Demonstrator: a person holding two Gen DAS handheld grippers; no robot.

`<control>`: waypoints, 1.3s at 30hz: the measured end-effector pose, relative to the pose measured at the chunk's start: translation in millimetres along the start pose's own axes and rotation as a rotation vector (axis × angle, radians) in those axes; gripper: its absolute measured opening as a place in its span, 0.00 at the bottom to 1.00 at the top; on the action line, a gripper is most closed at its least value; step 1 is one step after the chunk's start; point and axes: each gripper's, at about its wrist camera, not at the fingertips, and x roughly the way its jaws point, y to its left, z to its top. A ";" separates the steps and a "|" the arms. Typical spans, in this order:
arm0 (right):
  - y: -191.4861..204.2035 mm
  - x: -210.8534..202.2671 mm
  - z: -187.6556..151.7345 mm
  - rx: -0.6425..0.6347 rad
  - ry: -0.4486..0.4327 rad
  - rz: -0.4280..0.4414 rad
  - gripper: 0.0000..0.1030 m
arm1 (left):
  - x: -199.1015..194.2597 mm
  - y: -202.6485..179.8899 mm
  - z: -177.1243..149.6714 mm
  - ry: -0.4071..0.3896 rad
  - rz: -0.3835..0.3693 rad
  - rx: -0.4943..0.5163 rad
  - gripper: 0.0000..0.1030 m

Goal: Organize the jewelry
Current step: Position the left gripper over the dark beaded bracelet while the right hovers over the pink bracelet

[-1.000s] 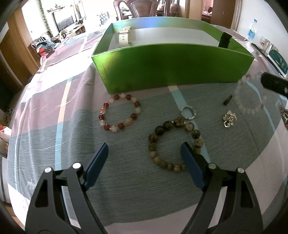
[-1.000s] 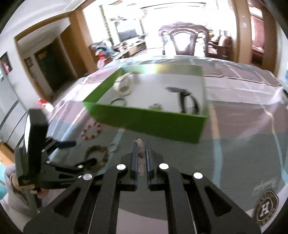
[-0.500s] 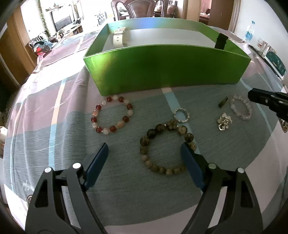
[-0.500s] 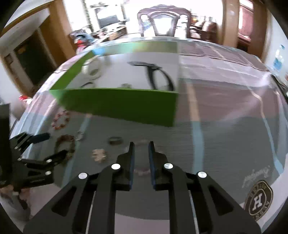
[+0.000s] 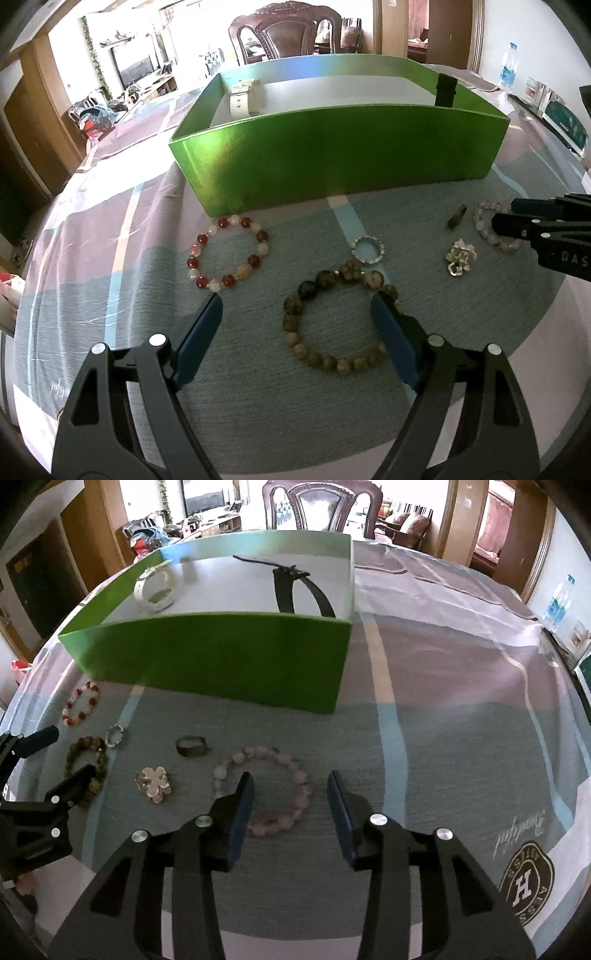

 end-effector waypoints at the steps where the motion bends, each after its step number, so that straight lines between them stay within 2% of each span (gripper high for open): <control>1: 0.7 0.4 -0.4 -0.003 -0.003 -0.002 0.42 | 0.0 0.6 -0.1 0.001 -0.002 -0.002 0.80; 7: 1.7 -0.3 -0.9 -0.006 -0.007 -0.003 0.43 | 1.4 4.7 -0.8 0.009 -0.024 -0.020 0.80; 19: 2.8 -1.4 -1.9 -0.007 -0.007 -0.004 0.43 | 1.5 5.3 -2.1 0.005 -0.016 -0.022 0.83; 24: 3.1 -1.5 -2.4 -0.007 -0.008 -0.005 0.43 | 0.1 5.3 -3.1 0.002 -0.022 -0.020 0.81; 30: 4.2 -1.6 -2.6 -0.009 -0.010 -0.004 0.43 | -2.4 2.5 -4.4 -0.004 -0.052 -0.010 0.70; 39: 7.5 -3.0 -0.8 -0.014 -0.014 -0.008 0.44 | -0.6 3.7 -3.8 -0.001 -0.062 -0.016 0.70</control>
